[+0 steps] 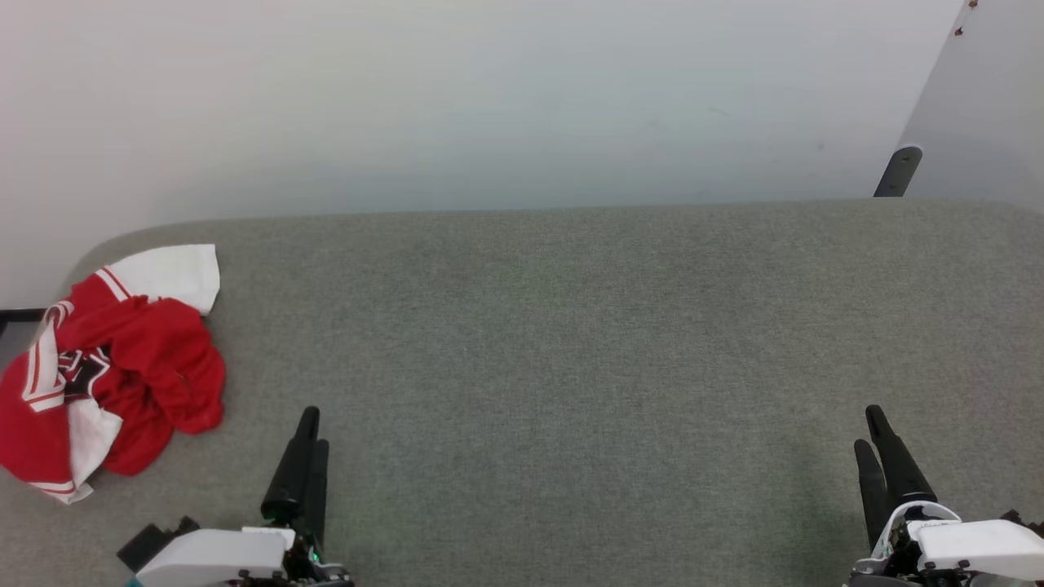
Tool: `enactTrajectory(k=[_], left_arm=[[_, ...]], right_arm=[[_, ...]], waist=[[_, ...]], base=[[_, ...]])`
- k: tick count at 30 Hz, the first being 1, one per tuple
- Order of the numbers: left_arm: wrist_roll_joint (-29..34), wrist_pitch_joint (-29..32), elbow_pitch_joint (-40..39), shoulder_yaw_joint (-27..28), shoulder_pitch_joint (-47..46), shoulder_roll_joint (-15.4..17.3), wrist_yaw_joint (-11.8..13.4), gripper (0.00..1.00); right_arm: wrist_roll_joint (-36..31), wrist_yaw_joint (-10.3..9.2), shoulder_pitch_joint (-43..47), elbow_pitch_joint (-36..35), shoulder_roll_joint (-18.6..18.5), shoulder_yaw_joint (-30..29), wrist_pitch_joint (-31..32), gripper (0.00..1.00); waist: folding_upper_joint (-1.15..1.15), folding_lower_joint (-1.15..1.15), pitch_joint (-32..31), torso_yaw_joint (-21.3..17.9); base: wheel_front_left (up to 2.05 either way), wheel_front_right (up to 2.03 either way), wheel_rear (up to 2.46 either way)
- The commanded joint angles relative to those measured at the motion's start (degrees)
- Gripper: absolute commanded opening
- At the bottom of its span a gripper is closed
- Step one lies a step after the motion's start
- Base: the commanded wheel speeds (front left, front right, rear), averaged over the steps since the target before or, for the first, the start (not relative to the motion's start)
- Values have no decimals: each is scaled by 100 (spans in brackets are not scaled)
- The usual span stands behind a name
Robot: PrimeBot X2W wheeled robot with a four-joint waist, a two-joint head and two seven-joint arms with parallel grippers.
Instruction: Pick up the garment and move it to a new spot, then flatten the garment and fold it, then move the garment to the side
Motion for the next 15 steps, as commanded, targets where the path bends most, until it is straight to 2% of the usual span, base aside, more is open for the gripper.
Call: enactTrajectory(k=[1,9,15], left_arm=[[104,-61,-151,-37,-38,77,20,100],[575,-294,-291,-155,5,201,98,100],[1036,-439,-365,-289,39,317,171,100]], right_arm=[[-127,2,-134,-101,-45,69,-58,100],[-624,2,-154,-102,-53,172,-227,100],[-1230,3,-188,-89,-60,226,-327,100]], waist=[[0,0,-4,1],[0,0,-30,6],[0,0,-51,10]], base=[[0,0,0],[0,0,0],[0,0,0]])
